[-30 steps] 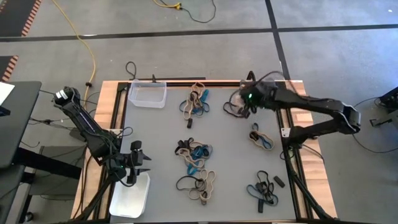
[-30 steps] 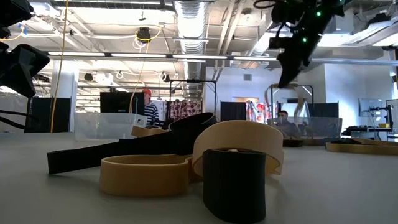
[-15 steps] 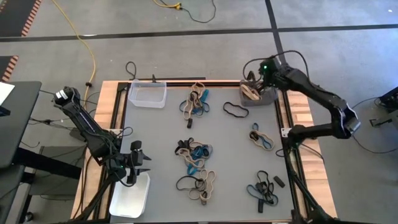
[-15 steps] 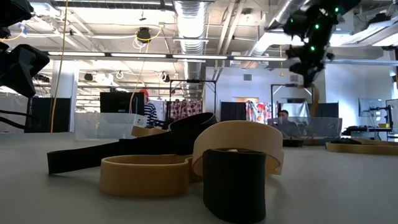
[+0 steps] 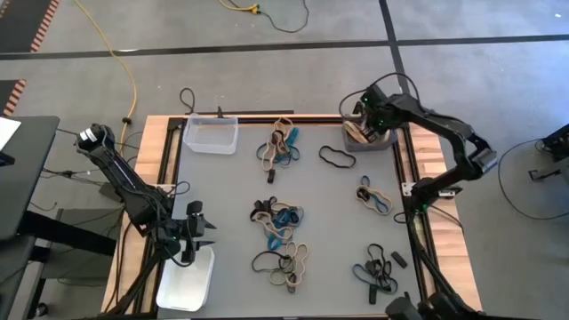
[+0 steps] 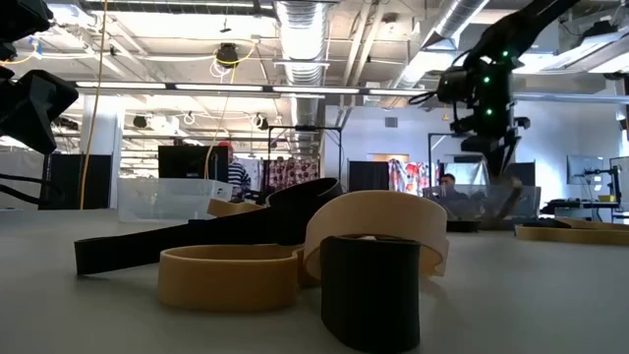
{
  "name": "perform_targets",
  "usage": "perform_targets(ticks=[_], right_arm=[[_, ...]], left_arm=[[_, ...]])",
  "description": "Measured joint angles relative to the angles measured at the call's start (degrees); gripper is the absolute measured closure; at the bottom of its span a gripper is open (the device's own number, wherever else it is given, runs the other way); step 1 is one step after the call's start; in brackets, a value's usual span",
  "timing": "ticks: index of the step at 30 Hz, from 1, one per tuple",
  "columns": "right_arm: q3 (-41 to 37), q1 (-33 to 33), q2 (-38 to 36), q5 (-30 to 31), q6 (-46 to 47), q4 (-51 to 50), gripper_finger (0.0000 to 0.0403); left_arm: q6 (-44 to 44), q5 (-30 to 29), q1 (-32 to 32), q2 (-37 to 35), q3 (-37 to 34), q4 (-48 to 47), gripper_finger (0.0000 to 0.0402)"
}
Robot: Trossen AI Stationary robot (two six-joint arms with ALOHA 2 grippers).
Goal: Sort rubber bands into baskets
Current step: Put the white rubber band into the black transparent bin
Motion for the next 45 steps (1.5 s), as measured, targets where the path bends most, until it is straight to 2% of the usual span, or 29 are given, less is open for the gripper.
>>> perform_targets(ticks=[4,9,16,22,30,37,45], right_arm=[[0.00,0.02,0.75,0.00,0.34,0.54,0.0235],[0.00,0.39,-1.98,-0.31,1.95,0.03,0.0189],[0.00,5.18,-8.32,-9.55,3.66,-6.13,0.0183],[0.00,14.46,-12.46,-15.81,7.68,-15.99,0.0195],[0.00,31.37,-14.08,-16.23,19.84,-22.36,0.0198],[0.00,44.32,-10.95,-15.88,27.44,-22.48,0.0198],[-1.77,52.71,-5.54,-14.93,32.71,-21.60,0.0198]], left_arm=[[-0.01,0.00,0.02,0.00,0.00,0.00,0.0196],[-0.02,0.00,0.02,0.00,0.00,0.00,0.0196],[-0.02,0.00,0.02,0.00,0.00,0.00,0.0196],[-0.02,0.00,0.02,0.00,0.00,0.00,0.0196],[-0.01,0.00,0.02,0.00,0.00,-0.01,0.0196],[-0.02,0.00,0.02,0.00,0.00,-0.02,0.0196],[-0.02,0.00,0.02,0.00,0.00,0.00,0.0196]])
